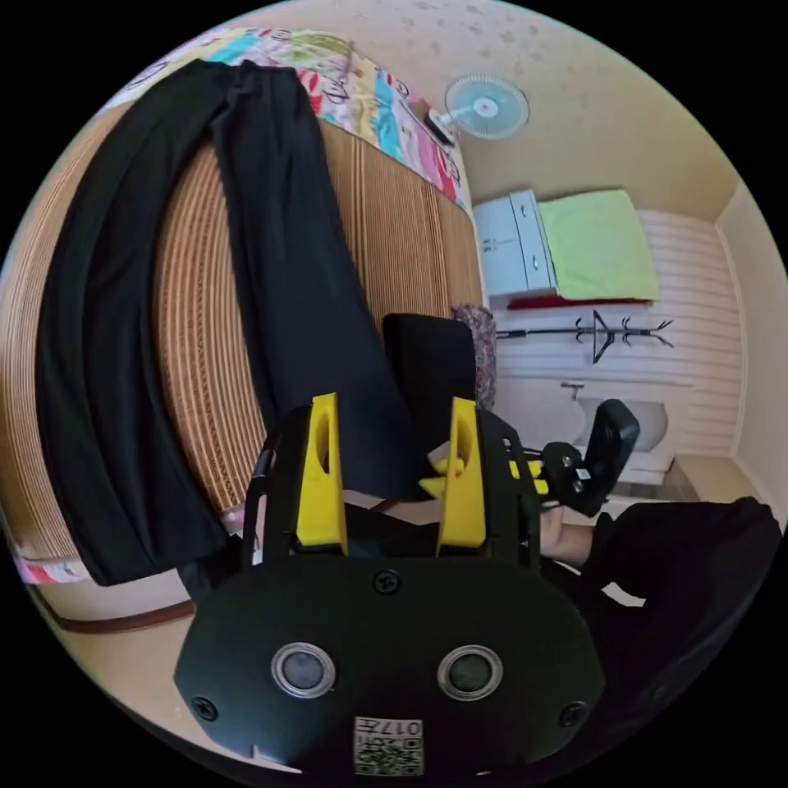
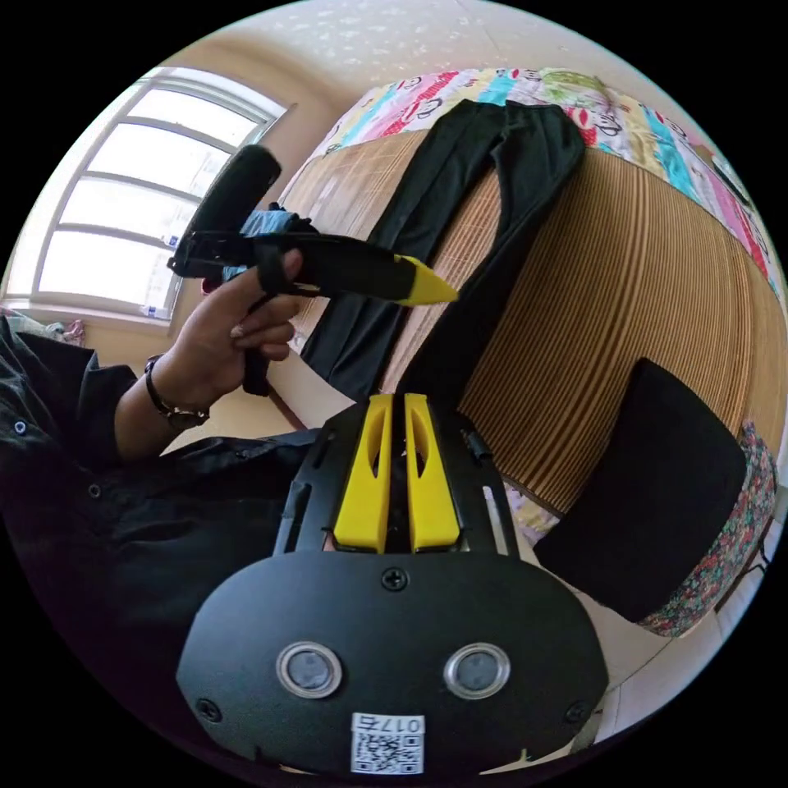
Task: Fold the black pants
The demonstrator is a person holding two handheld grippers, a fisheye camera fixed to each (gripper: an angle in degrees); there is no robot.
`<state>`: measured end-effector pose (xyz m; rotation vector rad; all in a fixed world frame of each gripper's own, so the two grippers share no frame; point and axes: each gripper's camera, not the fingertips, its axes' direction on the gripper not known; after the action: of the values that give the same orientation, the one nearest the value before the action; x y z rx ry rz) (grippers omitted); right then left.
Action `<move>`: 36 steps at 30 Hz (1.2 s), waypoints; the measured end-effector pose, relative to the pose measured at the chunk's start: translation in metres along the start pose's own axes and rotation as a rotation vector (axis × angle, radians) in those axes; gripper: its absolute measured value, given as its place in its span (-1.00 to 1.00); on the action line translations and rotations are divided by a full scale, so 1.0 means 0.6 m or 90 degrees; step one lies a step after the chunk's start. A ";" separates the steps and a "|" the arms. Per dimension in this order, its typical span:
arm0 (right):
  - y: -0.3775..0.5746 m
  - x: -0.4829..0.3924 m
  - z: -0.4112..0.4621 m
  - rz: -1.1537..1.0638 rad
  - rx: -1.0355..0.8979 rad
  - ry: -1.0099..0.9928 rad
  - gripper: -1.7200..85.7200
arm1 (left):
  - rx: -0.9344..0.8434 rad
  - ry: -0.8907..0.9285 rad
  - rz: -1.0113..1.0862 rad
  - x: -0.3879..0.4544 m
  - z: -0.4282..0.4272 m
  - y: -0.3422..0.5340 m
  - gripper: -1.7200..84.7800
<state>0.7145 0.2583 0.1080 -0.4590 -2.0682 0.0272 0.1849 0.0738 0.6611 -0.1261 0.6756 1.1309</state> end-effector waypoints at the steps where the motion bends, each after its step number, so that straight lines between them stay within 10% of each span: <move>1: -0.012 -0.012 -0.001 -0.023 -0.004 -0.005 -0.89 | -0.038 -0.032 0.008 0.003 0.017 -0.011 -0.56; 13: -0.116 0.316 0.028 0.160 -0.240 -0.277 -0.80 | -0.088 0.087 0.034 -0.131 -0.024 0.068 -0.88; 19: -0.314 0.570 0.033 0.330 0.039 -0.513 -0.74 | -0.082 0.128 0.028 -0.168 -0.055 0.084 -0.88; 36: -0.889 0.690 0.083 0.376 0.293 -0.273 -0.75 | -0.068 0.293 -0.026 -0.249 -0.074 0.086 -0.90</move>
<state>0.3208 -0.0906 0.5342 -0.8030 -2.1656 1.0045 0.0832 -0.0401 0.7211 -0.4997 1.0146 1.1064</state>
